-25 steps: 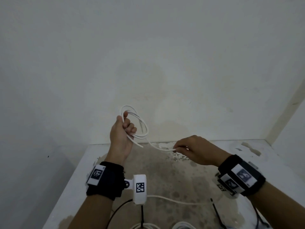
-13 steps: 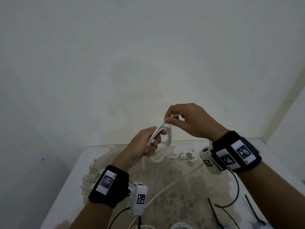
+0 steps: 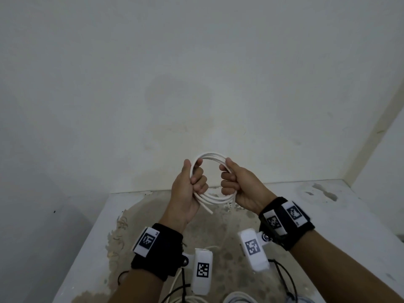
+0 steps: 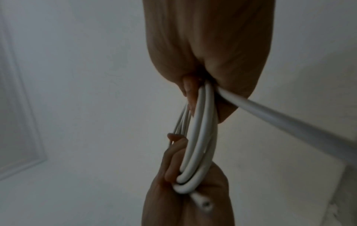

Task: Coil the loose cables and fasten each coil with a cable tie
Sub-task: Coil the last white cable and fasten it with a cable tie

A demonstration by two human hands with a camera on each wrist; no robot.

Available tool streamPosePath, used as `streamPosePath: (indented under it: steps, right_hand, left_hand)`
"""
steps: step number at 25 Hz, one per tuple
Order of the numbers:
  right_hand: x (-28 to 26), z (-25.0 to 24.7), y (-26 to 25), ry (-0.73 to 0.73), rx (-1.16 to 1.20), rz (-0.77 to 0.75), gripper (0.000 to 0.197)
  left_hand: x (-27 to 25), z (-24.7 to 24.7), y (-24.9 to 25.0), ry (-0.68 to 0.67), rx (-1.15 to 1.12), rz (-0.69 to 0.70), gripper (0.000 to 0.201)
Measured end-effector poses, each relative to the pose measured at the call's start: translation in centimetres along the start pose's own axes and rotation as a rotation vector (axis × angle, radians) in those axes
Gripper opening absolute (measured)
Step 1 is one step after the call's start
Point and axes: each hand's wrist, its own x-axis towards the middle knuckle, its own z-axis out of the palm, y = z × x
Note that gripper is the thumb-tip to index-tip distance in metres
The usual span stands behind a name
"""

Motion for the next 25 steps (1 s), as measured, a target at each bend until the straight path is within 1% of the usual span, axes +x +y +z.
streamPosePath:
  steps: [4,6,7,9,11,12,14,16,17,19,21,23,24,25]
  right_hand:
    - [0.5,0.1,0.0,0.118,0.04,-0.039,0.032]
    - [0.7,-0.2,-0.2,0.172,0.008,-0.059,0.032]
    - [0.8,-0.2,-0.2,0.191,-0.022,-0.068,0.032]
    - [0.8,-0.2,0.0,0.195,-0.129,-0.082,0.034]
    - [0.6,-0.3,0.3,0.14,-0.296,-0.107,0.037]
    - [0.4,-0.5,0.4,0.1,-0.389,-0.113,0.038]
    - [-0.1,-1.5,0.6,0.005,-0.552,-0.125,0.032]
    - [-0.5,-3.3,0.7,-0.1,-0.684,-0.18,0.022]
    - [-0.5,-4.4,0.7,-0.125,-0.73,-0.213,0.02]
    - [-0.3,-6.8,0.2,-0.08,-0.807,-0.267,0.016]
    - [0.2,-8.8,-0.5,0.048,-0.935,-0.342,0.013]
    - [0.9,-9.6,-1.2,0.183,-1.148,-0.454,0.016]
    - [0.9,-9.2,-1.5,0.206,-1.274,-0.499,0.017]
    - [0.7,-8.3,-1.8,0.184,-1.402,-0.524,0.018]
  left_hand:
    - [0.1,0.7,-0.7,0.077,0.241,0.045,0.039]
    - [-0.2,0.7,-0.7,0.095,0.378,0.031,0.04]
    - [-0.3,0.7,-0.6,0.089,0.381,0.002,0.041]
    - [-0.5,0.8,-0.3,0.052,0.258,-0.073,0.04]
    - [-0.5,0.7,0.4,0.054,0.162,-0.081,0.038]
    - [-0.4,0.4,0.9,0.08,0.13,-0.058,0.037]
    - [0.1,-0.6,2.3,0.151,0.071,0.019,0.038]
    - [0.7,-2.1,4.5,0.226,0.003,0.095,0.04]
    - [0.8,-3.0,5.7,0.258,-0.047,0.123,0.041]
    - [0.8,-5.0,8.0,0.303,-0.139,0.164,0.042]
    - [0.5,-6.3,9.3,0.322,-0.179,0.202,0.042]
    - [0.2,-6.5,9.5,0.324,-0.148,0.23,0.041]
    - [0.1,-6.3,9.2,0.318,-0.107,0.236,0.041]
    - [0.2,-5.9,8.8,0.302,-0.058,0.233,0.04]
